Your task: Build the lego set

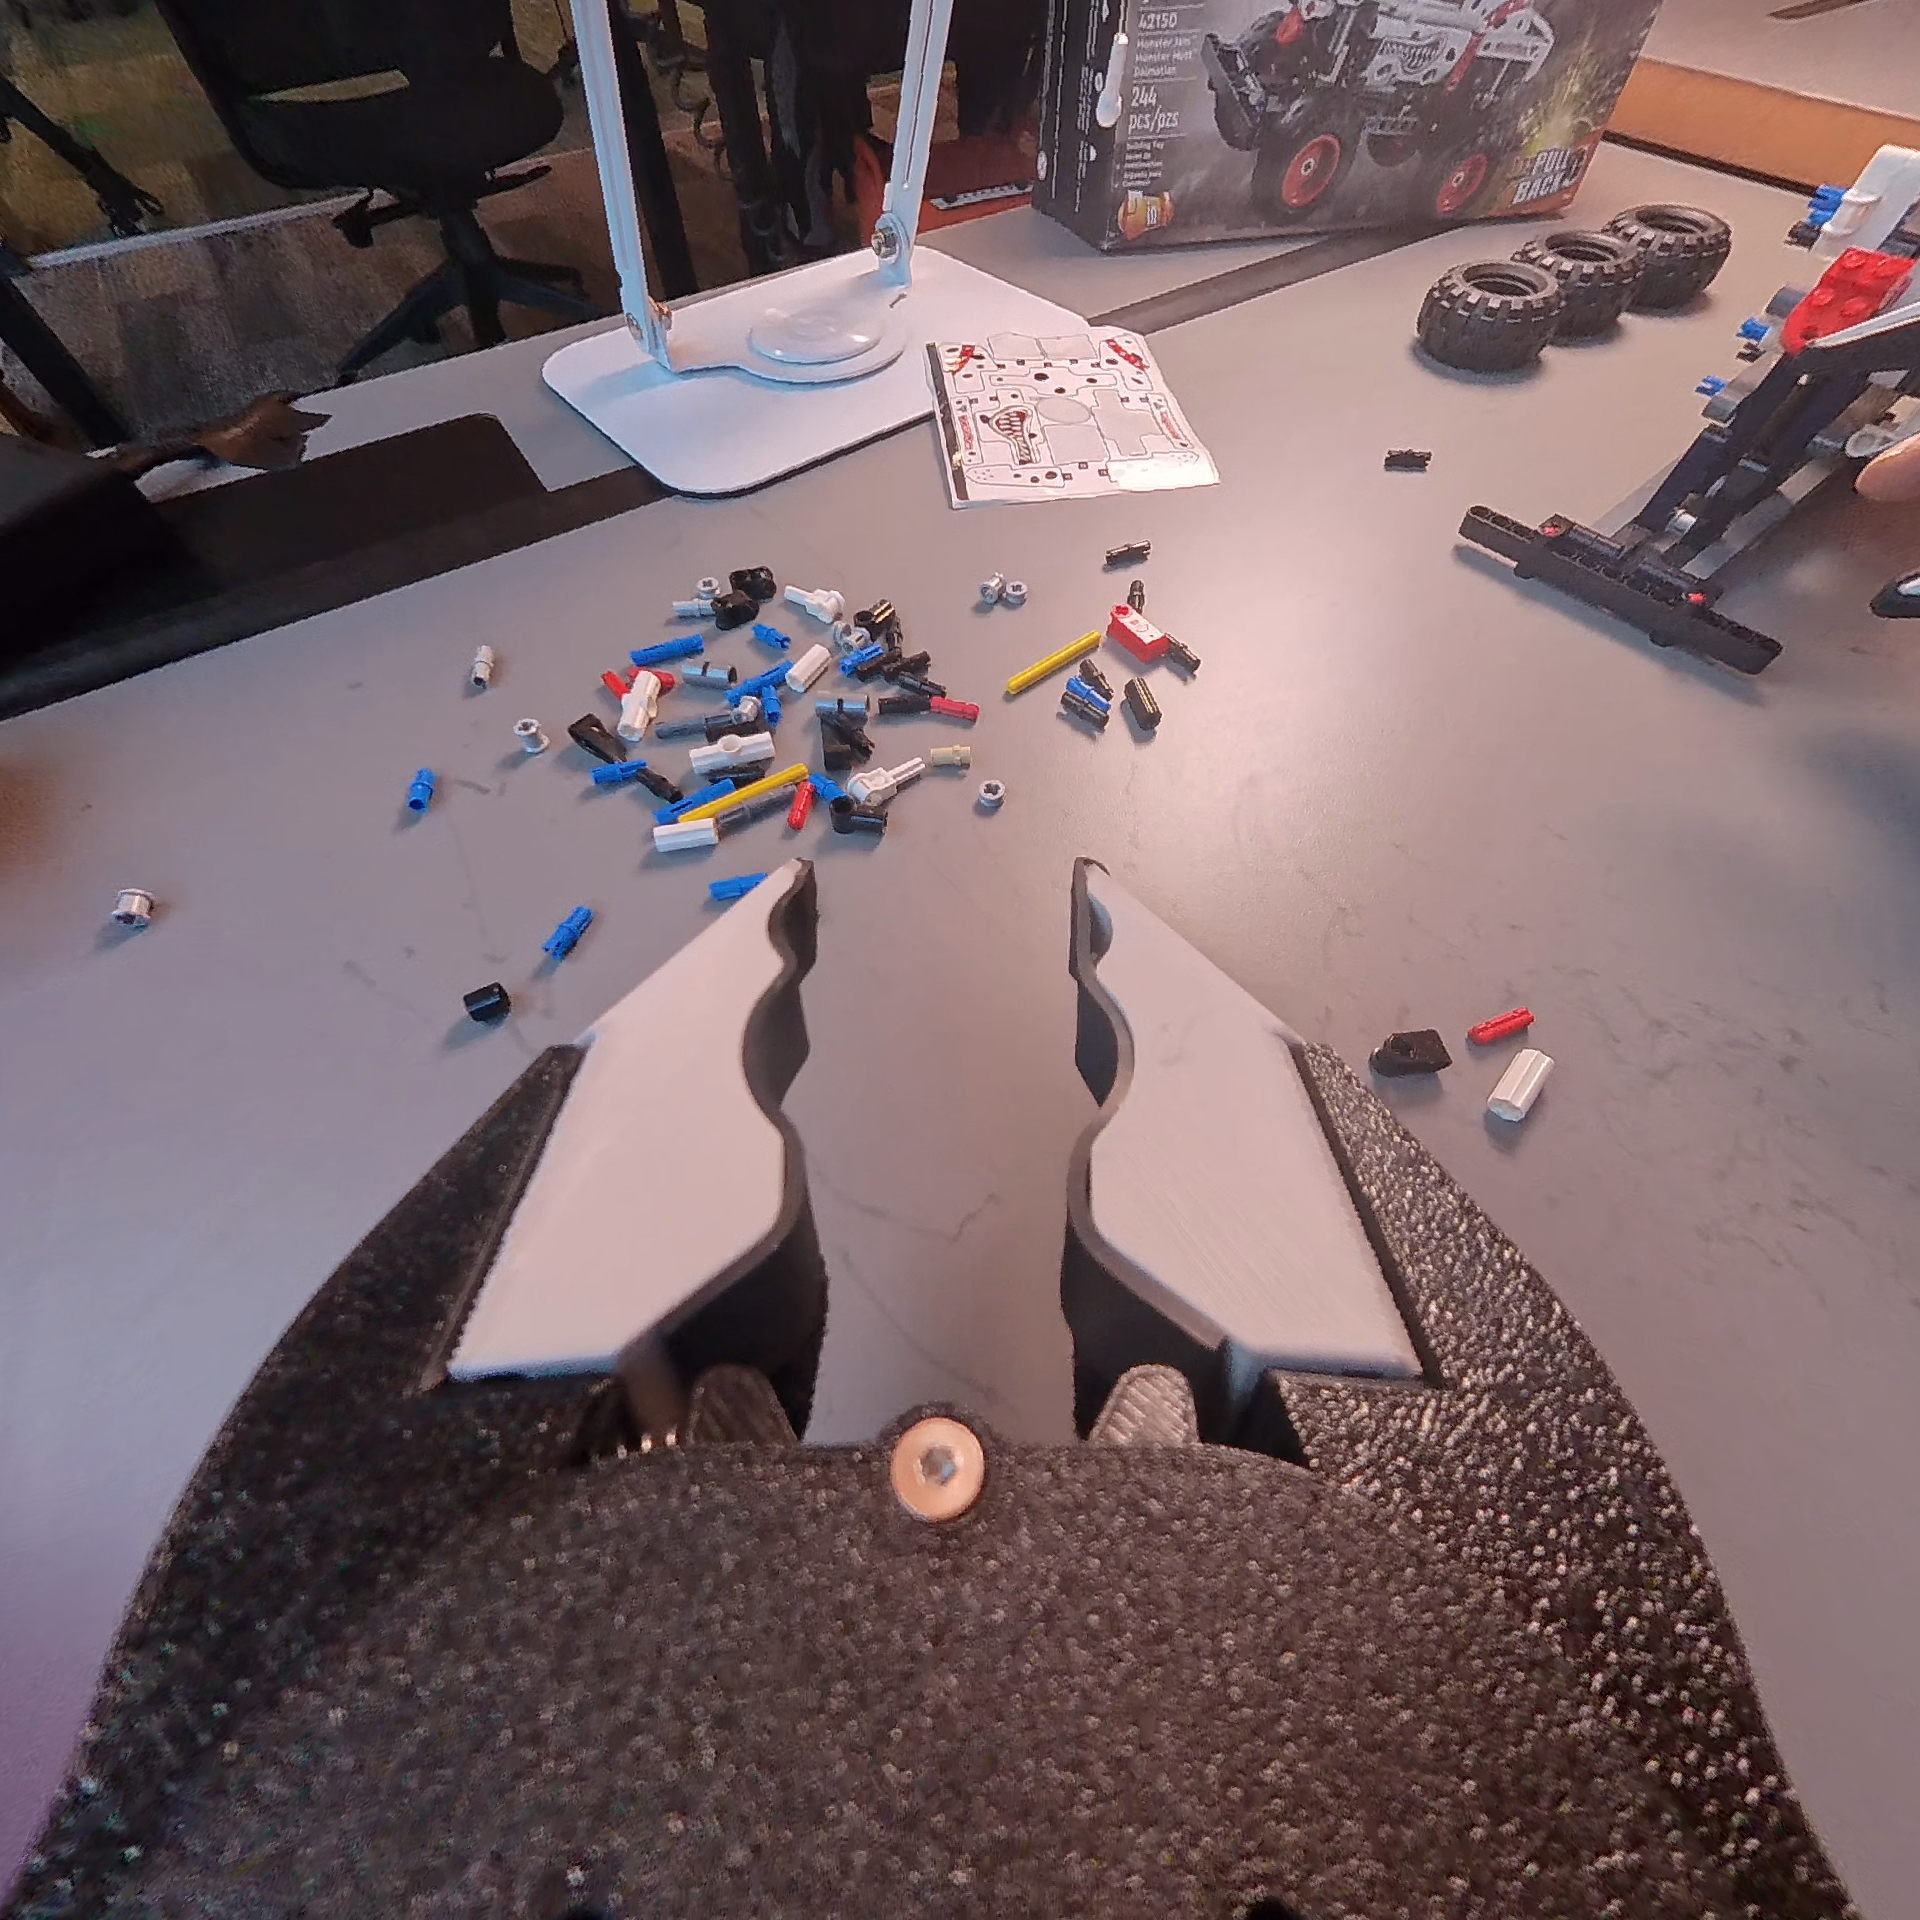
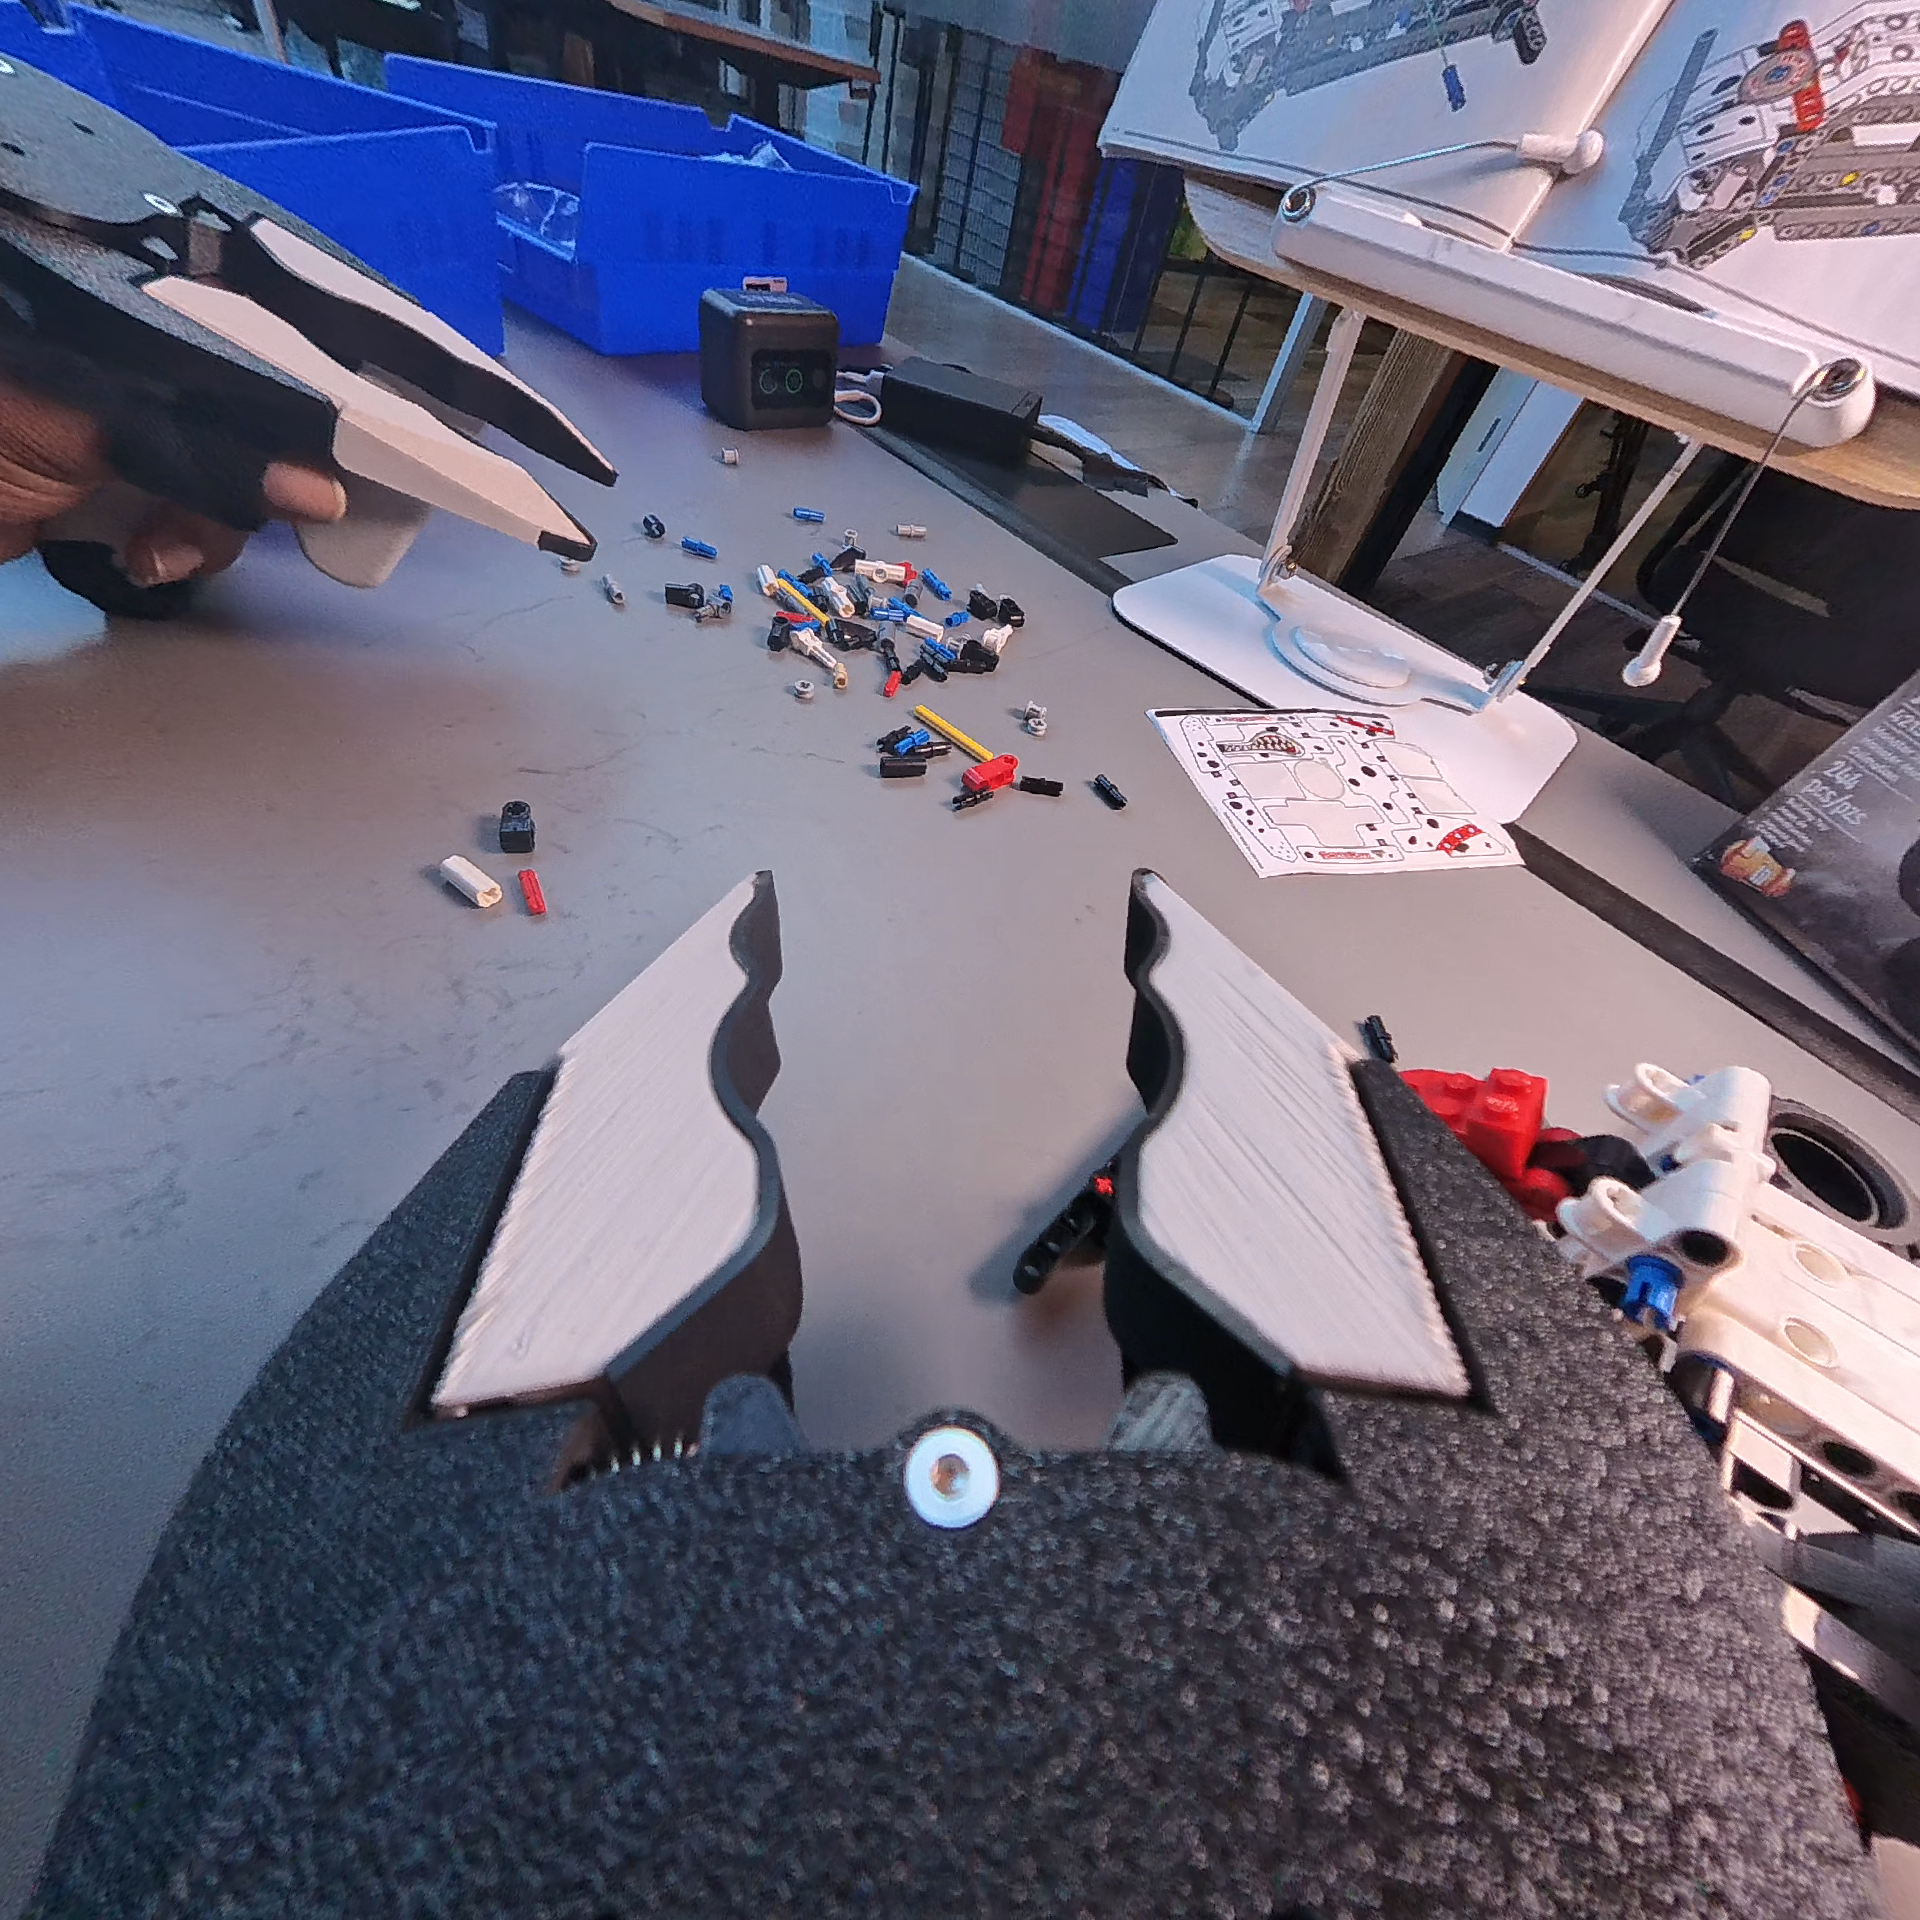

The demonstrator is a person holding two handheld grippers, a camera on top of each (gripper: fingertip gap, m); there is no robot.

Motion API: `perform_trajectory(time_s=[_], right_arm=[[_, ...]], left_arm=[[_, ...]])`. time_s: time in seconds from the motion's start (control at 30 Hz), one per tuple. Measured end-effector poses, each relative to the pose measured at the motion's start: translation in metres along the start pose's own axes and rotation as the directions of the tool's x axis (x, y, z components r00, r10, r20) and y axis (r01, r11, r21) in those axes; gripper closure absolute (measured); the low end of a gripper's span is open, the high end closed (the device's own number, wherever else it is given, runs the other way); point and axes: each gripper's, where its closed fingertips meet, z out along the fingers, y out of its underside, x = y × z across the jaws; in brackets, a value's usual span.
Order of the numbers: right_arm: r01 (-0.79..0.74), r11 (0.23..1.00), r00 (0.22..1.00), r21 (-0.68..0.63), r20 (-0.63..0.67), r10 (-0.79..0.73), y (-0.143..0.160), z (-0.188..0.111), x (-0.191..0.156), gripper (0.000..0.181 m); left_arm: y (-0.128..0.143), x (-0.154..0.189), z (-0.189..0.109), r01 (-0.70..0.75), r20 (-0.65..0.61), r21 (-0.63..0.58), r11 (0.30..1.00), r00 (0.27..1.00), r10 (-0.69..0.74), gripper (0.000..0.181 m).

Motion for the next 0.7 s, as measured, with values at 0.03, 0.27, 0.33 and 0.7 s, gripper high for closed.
perform_trajectory(time_s=[0.03, 0.27, 0.33, 0.7], right_arm=[[0.001, 1.0, 1.0, 0.0, 0.0, -0.001, -0.0001, -0.0002, 0.0, 0.114], [0.006, 1.0, 1.0, 0.004, -0.003, -0.006, -0.0012, -0.0019, 0.0011, 0.115], [0.008, 1.0, 1.0, 0.004, -0.005, -0.008, -0.0014, -0.0021, 0.0013, 0.115], [0.019, 1.0, 1.0, -0.001, -0.002, -0.019, -0.0004, -0.0018, 0.0, 0.115]], left_arm=[[0.0001, 0.0, 0.0001, 0.0, 0.0, -0.001, 1.0, 1.0, 0.0, 0.132], [0.0011, -0.0008, 0.0011, 0.0, 0.007, -0.009, 1.0, 1.0, 0.0, 0.127], [0.001, -0.0011, 0.001, 0.001, 0.008, -0.008, 1.0, 1.0, -0.001, 0.127], [-0.002, -0.0007, -0.0015, 0.008, -0.001, 0.016, 1.0, 1.0, -0.008, 0.134]])
